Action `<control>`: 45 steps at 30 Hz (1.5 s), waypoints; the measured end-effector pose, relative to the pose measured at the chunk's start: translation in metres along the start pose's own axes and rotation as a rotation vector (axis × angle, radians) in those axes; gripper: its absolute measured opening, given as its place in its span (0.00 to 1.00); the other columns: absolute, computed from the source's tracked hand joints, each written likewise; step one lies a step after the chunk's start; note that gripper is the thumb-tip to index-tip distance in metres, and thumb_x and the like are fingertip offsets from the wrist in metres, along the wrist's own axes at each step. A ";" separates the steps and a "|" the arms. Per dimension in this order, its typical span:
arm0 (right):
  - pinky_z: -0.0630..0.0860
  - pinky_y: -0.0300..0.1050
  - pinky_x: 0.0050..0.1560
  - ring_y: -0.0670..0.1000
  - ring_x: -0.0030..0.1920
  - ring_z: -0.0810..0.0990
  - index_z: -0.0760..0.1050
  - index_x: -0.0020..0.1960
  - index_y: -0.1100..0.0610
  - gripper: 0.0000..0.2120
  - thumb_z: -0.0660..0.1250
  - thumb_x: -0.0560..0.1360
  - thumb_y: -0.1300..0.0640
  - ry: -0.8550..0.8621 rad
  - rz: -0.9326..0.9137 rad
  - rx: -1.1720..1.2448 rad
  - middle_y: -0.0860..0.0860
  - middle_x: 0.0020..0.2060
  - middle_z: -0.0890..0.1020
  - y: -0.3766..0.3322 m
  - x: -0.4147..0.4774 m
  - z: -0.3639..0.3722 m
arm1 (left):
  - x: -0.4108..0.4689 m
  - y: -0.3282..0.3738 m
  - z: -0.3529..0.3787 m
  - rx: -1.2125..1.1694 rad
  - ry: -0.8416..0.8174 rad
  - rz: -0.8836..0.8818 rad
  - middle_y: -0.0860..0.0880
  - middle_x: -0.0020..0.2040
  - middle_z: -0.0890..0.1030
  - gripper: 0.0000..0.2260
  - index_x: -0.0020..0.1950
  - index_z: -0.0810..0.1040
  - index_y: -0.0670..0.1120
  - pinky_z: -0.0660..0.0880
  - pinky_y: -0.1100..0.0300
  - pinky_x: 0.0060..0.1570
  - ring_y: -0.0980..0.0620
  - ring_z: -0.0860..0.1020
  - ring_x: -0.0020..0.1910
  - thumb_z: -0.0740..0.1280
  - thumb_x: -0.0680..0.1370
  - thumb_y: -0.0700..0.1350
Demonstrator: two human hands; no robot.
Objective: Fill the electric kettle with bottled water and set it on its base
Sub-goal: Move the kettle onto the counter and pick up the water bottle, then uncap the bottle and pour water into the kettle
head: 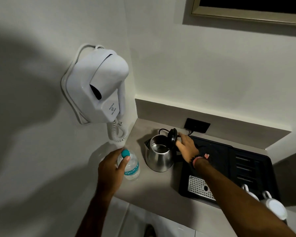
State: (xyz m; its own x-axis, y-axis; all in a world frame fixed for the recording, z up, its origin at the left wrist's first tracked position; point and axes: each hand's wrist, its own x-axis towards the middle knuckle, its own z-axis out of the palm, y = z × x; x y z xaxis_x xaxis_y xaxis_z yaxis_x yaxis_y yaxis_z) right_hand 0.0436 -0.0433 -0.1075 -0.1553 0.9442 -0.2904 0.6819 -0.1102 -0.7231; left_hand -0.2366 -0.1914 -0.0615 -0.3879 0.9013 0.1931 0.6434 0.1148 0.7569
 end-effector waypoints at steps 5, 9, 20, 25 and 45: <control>0.41 0.61 0.80 0.50 0.81 0.39 0.42 0.82 0.52 0.42 0.47 0.73 0.37 -0.004 -0.121 -0.199 0.51 0.82 0.45 0.003 0.008 0.000 | 0.005 -0.006 -0.001 0.007 -0.033 0.066 0.54 0.60 0.81 0.16 0.63 0.81 0.47 0.77 0.56 0.57 0.54 0.78 0.56 0.73 0.75 0.45; 0.40 0.59 0.80 0.48 0.80 0.38 0.40 0.82 0.52 0.43 0.42 0.71 0.34 -0.028 -0.134 -0.231 0.50 0.82 0.43 0.005 0.010 0.001 | 0.005 -0.002 0.001 -0.075 0.023 -0.044 0.60 0.49 0.82 0.13 0.55 0.83 0.51 0.78 0.60 0.49 0.56 0.80 0.47 0.77 0.71 0.49; 0.39 0.56 0.80 0.50 0.81 0.38 0.40 0.81 0.57 0.44 0.40 0.72 0.34 0.062 -0.194 -0.340 0.53 0.82 0.42 0.008 0.010 0.004 | 0.003 0.007 0.016 -0.156 0.178 -0.116 0.59 0.45 0.82 0.13 0.48 0.80 0.53 0.82 0.54 0.46 0.54 0.82 0.47 0.79 0.68 0.53; 0.38 0.57 0.80 0.51 0.81 0.37 0.39 0.82 0.56 0.46 0.38 0.70 0.31 0.065 -0.196 -0.349 0.53 0.82 0.42 0.008 0.010 0.004 | -0.003 0.015 0.019 -0.165 0.342 -0.046 0.57 0.51 0.80 0.16 0.54 0.81 0.48 0.80 0.56 0.47 0.52 0.80 0.48 0.77 0.70 0.54; 0.37 0.63 0.78 0.58 0.80 0.34 0.35 0.81 0.54 0.46 0.41 0.73 0.28 0.068 -0.111 -0.573 0.59 0.81 0.39 0.009 0.013 -0.009 | -0.102 -0.067 0.120 0.054 0.215 -0.340 0.44 0.43 0.76 0.35 0.51 0.73 0.41 0.76 0.51 0.40 0.39 0.78 0.41 0.82 0.57 0.61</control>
State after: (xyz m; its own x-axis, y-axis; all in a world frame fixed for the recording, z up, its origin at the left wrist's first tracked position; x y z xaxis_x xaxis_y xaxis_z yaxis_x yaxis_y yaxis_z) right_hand 0.0536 -0.0289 -0.1122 -0.2149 0.9604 -0.1776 0.9446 0.1581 -0.2876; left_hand -0.1611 -0.2411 -0.2068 -0.7098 0.7011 0.0683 0.4865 0.4179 0.7673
